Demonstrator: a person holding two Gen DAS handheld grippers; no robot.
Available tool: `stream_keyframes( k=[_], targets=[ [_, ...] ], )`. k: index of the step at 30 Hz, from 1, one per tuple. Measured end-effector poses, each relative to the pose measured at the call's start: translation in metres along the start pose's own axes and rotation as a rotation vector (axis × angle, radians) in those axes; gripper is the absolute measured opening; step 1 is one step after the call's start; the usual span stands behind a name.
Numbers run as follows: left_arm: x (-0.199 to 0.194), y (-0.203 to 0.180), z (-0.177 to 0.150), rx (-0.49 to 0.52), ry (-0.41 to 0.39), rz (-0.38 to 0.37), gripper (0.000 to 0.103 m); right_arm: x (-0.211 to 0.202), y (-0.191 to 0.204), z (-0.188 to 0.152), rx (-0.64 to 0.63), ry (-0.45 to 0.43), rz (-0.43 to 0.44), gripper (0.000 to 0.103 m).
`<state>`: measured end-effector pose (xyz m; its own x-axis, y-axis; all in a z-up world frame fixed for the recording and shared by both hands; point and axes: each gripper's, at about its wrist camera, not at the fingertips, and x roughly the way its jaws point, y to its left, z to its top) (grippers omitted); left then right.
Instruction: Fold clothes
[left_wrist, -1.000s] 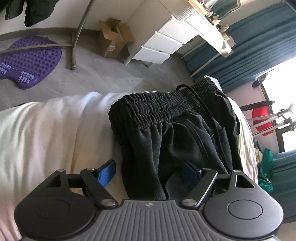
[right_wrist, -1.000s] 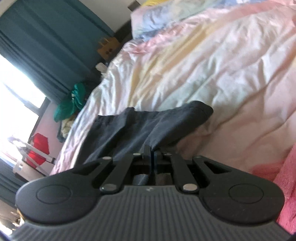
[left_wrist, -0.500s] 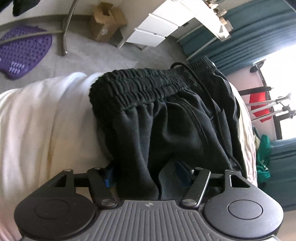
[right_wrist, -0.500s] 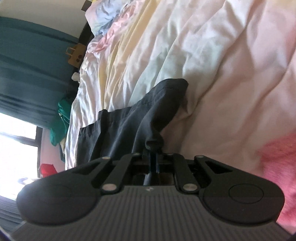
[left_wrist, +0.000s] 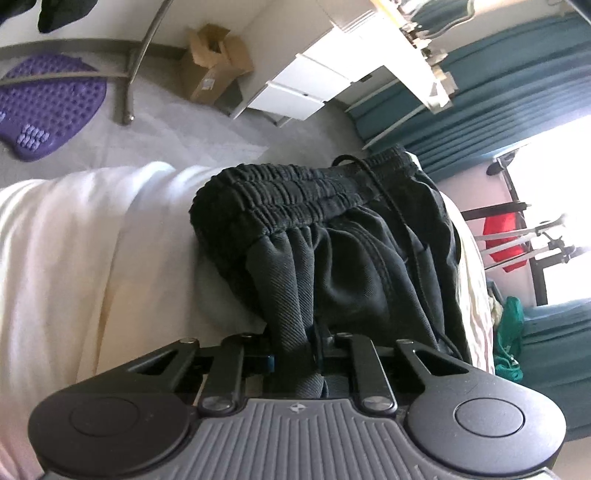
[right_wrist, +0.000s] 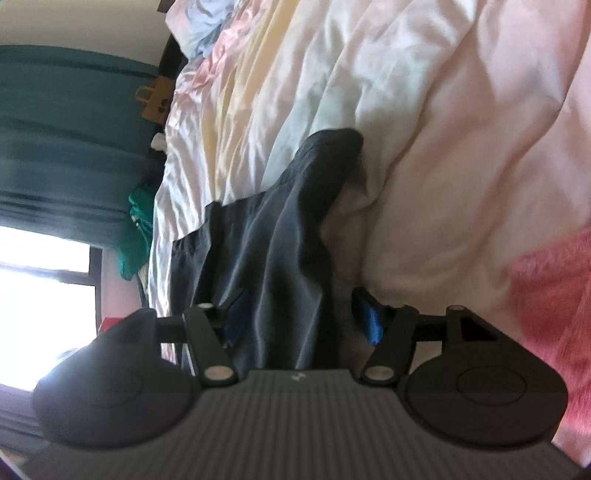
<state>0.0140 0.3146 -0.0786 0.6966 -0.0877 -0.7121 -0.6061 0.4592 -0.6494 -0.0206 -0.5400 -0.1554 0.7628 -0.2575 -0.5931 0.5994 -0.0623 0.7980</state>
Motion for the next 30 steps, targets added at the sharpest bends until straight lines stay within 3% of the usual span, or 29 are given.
stream_keyframes(
  k=[1,3,4,5,6,7,9,10,15,20,24,30],
  targets=[
    [0.002,0.000,0.001,-0.001,0.006,0.001,0.022,0.004,-0.001,0.002,-0.003,-0.017,0.000,0.063],
    [0.009,0.003,0.004,-0.022,0.040,-0.014,0.038,0.012,-0.001,0.006,-0.016,-0.056,0.007,0.061],
    [0.012,0.006,0.005,-0.046,0.052,-0.019,0.039,0.014,0.001,0.007,-0.036,-0.072,-0.003,0.052],
    [0.015,0.010,0.006,-0.074,0.061,-0.024,0.039,0.015,0.004,0.006,-0.062,-0.087,-0.019,0.045],
    [0.016,0.012,0.008,-0.086,0.058,-0.020,0.036,0.016,0.007,0.006,-0.089,-0.102,-0.036,0.021],
    [0.017,0.011,0.008,-0.082,0.052,-0.014,0.036,0.016,0.011,0.004,-0.118,-0.115,-0.050,0.016],
    [0.018,0.008,0.008,-0.061,0.040,-0.001,0.015,0.012,0.019,0.001,-0.174,-0.146,-0.071,0.011],
    [0.017,0.006,0.008,-0.045,0.033,-0.002,0.015,0.005,0.021,0.001,-0.178,-0.177,-0.054,0.008],
    [-0.003,0.003,0.005,-0.024,-0.062,-0.108,0.006,-0.028,0.043,-0.003,-0.310,-0.303,0.031,0.006],
    [-0.049,0.011,0.002,-0.051,-0.232,-0.316,0.003,-0.046,0.042,-0.004,-0.329,-0.301,0.028,0.006],
    [-0.060,-0.011,0.004,0.015,-0.259,-0.351,0.003,-0.051,0.055,-0.005,-0.354,-0.303,0.005,0.006],
    [-0.041,-0.073,0.046,0.023,-0.223,-0.338,0.003,-0.031,0.125,-0.016,-0.502,-0.342,-0.009,0.005]
  ],
)
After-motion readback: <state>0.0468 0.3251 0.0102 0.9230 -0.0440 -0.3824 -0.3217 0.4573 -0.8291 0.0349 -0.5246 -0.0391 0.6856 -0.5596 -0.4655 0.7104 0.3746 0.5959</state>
